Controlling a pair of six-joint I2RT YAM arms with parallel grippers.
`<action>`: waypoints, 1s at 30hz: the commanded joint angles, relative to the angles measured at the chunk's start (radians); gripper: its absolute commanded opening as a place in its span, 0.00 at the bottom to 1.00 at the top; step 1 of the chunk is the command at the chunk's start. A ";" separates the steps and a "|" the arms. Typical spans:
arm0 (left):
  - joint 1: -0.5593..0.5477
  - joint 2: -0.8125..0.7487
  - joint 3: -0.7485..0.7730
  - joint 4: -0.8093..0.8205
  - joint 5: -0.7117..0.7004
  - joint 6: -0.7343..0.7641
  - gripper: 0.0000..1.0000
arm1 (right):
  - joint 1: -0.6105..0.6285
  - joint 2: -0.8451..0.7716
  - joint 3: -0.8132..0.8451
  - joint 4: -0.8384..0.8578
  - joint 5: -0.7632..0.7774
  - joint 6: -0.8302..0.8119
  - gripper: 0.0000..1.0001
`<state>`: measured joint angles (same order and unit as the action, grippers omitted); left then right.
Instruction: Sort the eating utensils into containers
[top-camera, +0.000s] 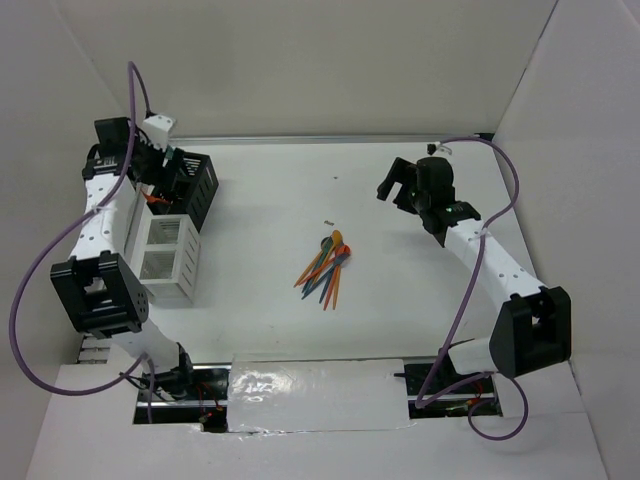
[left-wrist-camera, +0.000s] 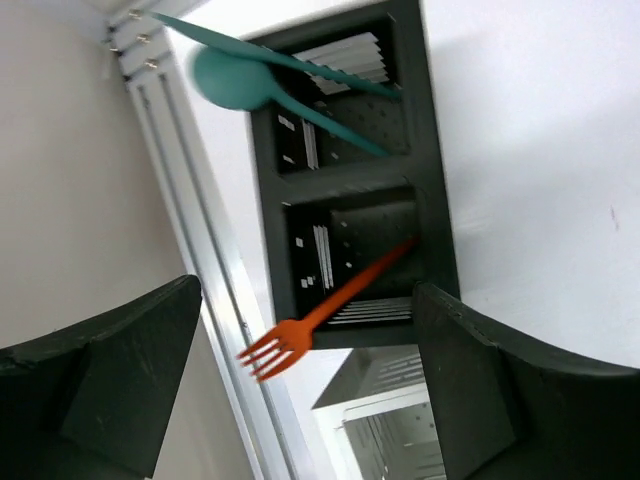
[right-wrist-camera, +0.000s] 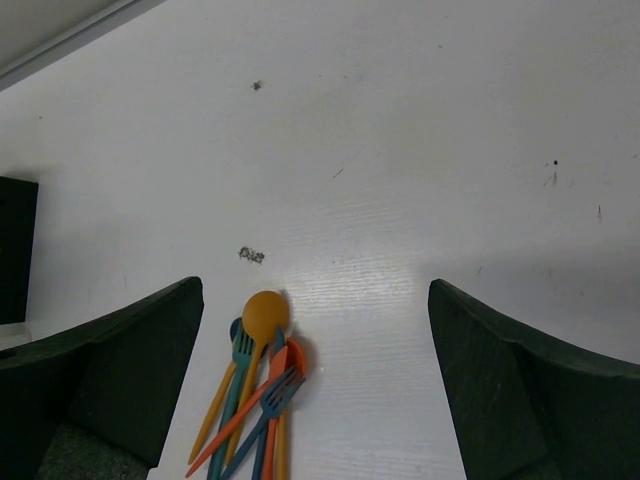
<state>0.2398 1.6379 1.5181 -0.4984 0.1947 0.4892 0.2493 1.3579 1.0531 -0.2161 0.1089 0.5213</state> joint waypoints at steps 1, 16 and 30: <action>0.023 -0.007 0.126 0.031 -0.010 -0.106 1.00 | 0.005 -0.036 0.016 0.040 -0.021 -0.033 1.00; -0.548 -0.075 0.116 -0.051 0.313 -0.435 0.93 | 0.007 -0.337 -0.154 -0.189 -0.015 0.049 1.00; -0.881 -0.046 -0.312 0.207 0.162 -0.612 0.71 | 0.010 -0.668 -0.311 -0.319 -0.049 0.121 1.00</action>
<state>-0.6888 1.6154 1.2552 -0.4137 0.3286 -0.1303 0.2512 0.7155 0.7620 -0.4992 0.0738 0.6178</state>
